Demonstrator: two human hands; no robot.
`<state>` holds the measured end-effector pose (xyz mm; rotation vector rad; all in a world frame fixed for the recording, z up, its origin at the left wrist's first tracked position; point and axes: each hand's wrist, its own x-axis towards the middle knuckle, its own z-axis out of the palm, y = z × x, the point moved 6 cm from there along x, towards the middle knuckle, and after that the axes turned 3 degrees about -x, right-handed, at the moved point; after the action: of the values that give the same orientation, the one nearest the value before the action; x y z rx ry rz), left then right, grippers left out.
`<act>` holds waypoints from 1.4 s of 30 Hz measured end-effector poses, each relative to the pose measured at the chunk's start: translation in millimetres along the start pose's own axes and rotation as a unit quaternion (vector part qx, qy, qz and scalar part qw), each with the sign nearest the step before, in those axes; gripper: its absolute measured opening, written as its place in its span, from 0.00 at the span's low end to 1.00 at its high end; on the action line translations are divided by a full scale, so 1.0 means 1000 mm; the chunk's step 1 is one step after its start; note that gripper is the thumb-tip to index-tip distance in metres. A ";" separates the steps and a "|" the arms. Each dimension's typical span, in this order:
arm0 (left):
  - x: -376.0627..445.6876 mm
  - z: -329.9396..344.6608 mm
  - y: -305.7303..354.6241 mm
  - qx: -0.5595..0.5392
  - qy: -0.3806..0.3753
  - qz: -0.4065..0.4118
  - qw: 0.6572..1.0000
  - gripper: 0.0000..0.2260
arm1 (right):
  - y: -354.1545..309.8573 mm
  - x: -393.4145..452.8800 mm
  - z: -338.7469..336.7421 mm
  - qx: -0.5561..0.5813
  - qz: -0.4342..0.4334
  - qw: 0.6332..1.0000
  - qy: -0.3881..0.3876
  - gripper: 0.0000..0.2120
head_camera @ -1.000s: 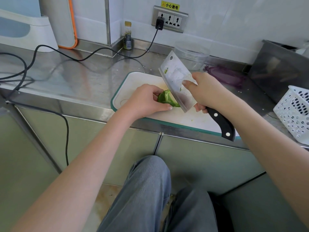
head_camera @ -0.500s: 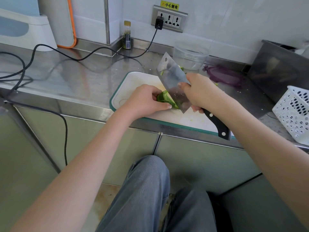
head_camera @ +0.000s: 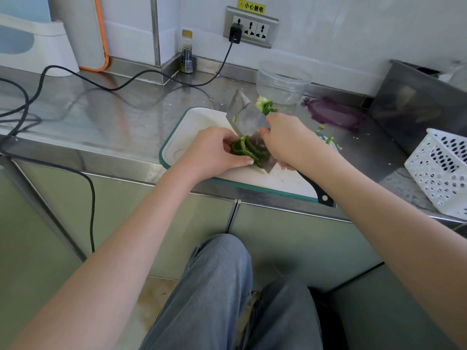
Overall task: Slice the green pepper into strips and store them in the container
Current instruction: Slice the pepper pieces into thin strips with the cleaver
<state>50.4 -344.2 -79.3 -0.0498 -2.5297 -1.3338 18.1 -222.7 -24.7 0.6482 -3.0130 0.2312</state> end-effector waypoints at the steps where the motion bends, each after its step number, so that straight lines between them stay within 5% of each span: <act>1: -0.001 -0.001 0.000 -0.004 0.008 -0.001 1.000 0.16 | -0.001 0.002 0.002 -0.020 0.002 1.000 -0.012 0.06; 11: -0.001 -0.003 -0.002 -0.038 0.006 0.002 0.999 0.13 | -0.005 0.023 0.004 0.035 0.013 0.999 -0.012 0.07; 22: 0.002 -0.012 -0.007 -0.039 0.086 0.009 0.995 0.16 | -0.003 0.000 0.004 0.024 0.043 0.998 -0.047 0.09; 30: -0.001 -0.007 -0.008 -0.070 0.035 -0.008 0.997 0.12 | 0.043 0.006 -0.004 0.052 0.121 0.990 -0.057 0.17; 33: -0.003 -0.005 -0.005 -0.061 0.026 -0.004 0.998 0.12 | 0.070 0.003 -0.013 0.009 0.159 0.984 -0.075 0.27; 37: -0.003 -0.005 -0.003 -0.045 0.019 -0.010 0.999 0.12 | 0.085 0.008 -0.035 0.128 0.172 0.977 0.021 0.13; 42: -0.004 -0.004 -0.003 -0.068 0.007 -0.016 0.998 0.10 | 0.076 0.007 -0.043 0.128 0.133 0.982 0.047 0.18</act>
<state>54.9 -349.2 -80.7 -0.0268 -2.4339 -1.5118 -18.5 -150.5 8.5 0.2329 -2.9955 0.6495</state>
